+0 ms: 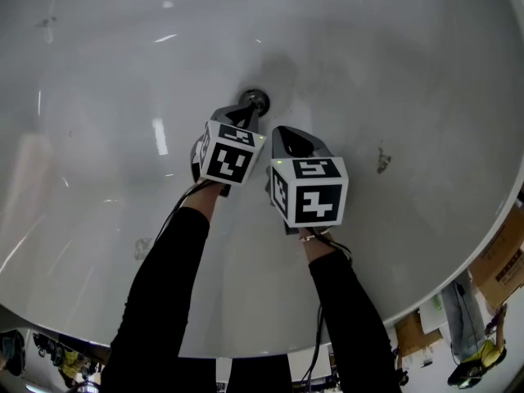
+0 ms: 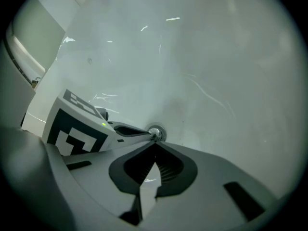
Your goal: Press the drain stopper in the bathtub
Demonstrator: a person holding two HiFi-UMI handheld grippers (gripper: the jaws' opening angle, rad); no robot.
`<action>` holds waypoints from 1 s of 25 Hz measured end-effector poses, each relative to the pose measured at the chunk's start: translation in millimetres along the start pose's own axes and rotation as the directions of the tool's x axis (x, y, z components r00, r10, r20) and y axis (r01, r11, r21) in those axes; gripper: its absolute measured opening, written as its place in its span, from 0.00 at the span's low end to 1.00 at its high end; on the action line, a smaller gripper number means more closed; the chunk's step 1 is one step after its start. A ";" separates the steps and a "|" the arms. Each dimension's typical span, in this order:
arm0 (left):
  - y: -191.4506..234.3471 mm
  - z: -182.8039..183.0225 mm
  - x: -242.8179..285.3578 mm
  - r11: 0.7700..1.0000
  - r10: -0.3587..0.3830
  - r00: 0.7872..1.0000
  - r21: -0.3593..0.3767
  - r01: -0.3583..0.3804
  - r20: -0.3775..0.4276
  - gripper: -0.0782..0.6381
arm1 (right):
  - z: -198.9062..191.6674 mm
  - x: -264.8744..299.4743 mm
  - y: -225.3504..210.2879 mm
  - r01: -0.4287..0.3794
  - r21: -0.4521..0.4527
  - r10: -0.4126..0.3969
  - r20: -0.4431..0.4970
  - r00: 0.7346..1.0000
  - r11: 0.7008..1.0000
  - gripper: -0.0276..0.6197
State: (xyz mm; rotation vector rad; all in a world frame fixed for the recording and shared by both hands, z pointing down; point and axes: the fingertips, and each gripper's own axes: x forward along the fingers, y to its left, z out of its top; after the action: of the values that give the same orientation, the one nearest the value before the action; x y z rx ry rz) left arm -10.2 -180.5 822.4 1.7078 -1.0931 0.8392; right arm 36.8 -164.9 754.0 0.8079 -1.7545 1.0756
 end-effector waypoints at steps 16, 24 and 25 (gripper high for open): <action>-21.8 46.2 -101.6 0.999 -0.036 0.994 0.000 0.036 0.100 0.12 | 32.4 -62.2 27.7 -0.014 0.032 0.011 0.091 0.996 0.999 0.04; -35.0 58.9 -140.6 0.999 -0.049 0.992 0.023 0.046 0.117 0.12 | 41.4 -92.2 48.1 -0.041 0.011 0.039 0.115 0.993 0.999 0.04; -36.0 60.6 -146.4 0.999 -0.049 0.992 0.024 0.047 0.120 0.12 | 42.6 -96.7 49.8 -0.042 0.011 0.041 0.119 0.992 0.999 0.04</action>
State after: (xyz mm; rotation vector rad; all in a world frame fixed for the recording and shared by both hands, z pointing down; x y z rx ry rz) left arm -27.8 -185.8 661.0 1.8147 -1.1220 0.7279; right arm 16.4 -176.3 639.6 0.8622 -1.8724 1.0871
